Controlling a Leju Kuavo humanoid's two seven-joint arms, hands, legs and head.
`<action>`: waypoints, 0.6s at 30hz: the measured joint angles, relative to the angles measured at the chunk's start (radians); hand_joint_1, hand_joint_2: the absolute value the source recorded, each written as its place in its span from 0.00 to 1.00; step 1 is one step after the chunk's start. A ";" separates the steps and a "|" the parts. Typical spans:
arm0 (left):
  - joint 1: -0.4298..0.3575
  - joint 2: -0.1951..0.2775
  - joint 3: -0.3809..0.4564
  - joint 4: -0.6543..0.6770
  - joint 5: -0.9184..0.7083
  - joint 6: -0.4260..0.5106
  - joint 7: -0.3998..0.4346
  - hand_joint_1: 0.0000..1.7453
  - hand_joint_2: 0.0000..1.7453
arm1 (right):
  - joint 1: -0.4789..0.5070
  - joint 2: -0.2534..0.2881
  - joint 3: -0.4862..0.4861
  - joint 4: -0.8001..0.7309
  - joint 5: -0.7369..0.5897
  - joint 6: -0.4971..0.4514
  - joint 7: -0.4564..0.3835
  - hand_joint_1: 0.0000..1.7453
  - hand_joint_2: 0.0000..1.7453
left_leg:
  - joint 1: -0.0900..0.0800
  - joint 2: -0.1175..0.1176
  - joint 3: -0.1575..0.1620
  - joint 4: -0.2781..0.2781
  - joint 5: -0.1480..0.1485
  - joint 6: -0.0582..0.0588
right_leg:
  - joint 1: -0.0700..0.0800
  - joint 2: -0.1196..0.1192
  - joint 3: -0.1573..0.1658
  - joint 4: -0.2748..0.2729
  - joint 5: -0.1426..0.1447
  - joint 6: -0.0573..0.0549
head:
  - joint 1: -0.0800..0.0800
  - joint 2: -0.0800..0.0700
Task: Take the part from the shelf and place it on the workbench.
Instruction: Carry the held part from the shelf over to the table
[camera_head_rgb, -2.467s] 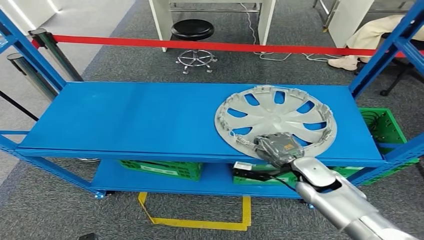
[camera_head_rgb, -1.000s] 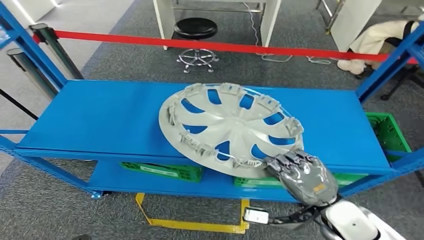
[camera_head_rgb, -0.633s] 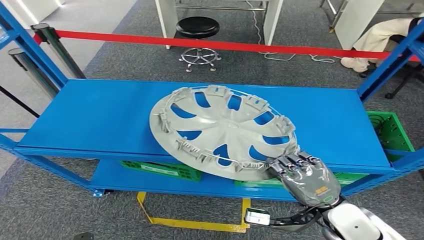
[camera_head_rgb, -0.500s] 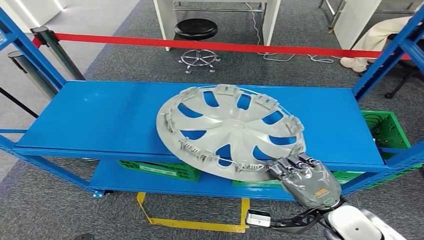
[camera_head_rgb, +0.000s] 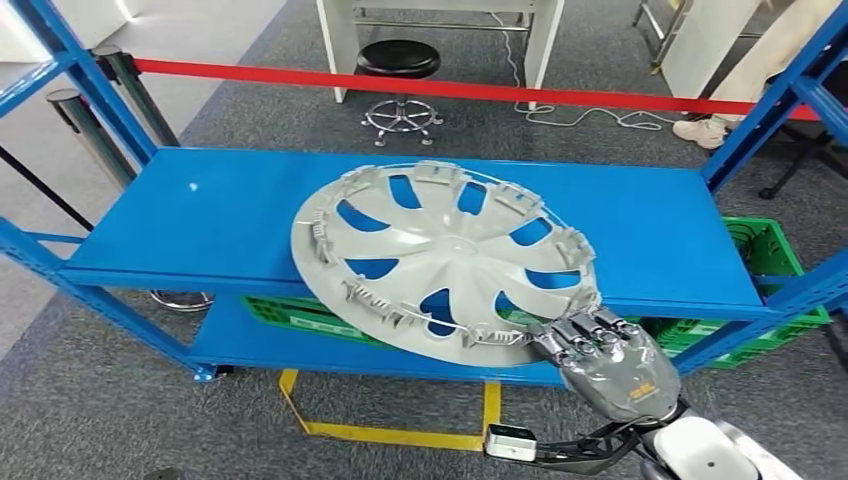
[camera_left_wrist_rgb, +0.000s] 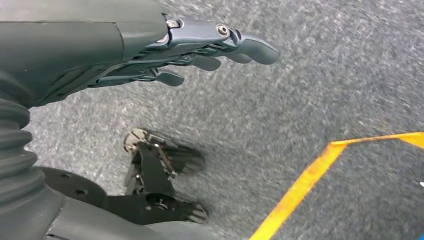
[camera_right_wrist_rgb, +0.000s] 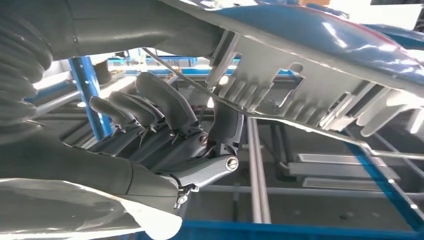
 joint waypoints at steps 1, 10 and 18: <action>-0.001 0.000 0.000 0.000 0.000 0.000 0.000 0.00 1.00 | 0.001 0.000 0.000 -0.001 0.000 -0.001 0.000 1.00 1.00 | 0.002 0.002 -0.012 -0.002 0.012 0.005 | -0.001 0.001 -0.016 0.044 -0.047 0.003 | 0.002 0.000; -0.001 -0.002 0.000 0.000 -0.002 -0.001 0.000 0.00 1.00 | 0.003 0.000 0.000 -0.003 -0.001 -0.001 0.000 1.00 1.00 | -0.003 0.002 -0.116 0.009 0.095 -0.011 | 0.001 0.001 0.189 -0.027 -0.104 0.003 | 0.003 0.000; 0.002 -0.001 0.000 0.000 -0.007 0.002 0.000 0.00 1.00 | 0.005 0.000 0.001 -0.005 -0.032 -0.002 0.000 1.00 1.00 | 0.002 0.001 -0.178 0.206 -0.071 -0.052 | 0.005 -0.007 0.152 -0.071 -0.062 -0.048 | -0.001 0.000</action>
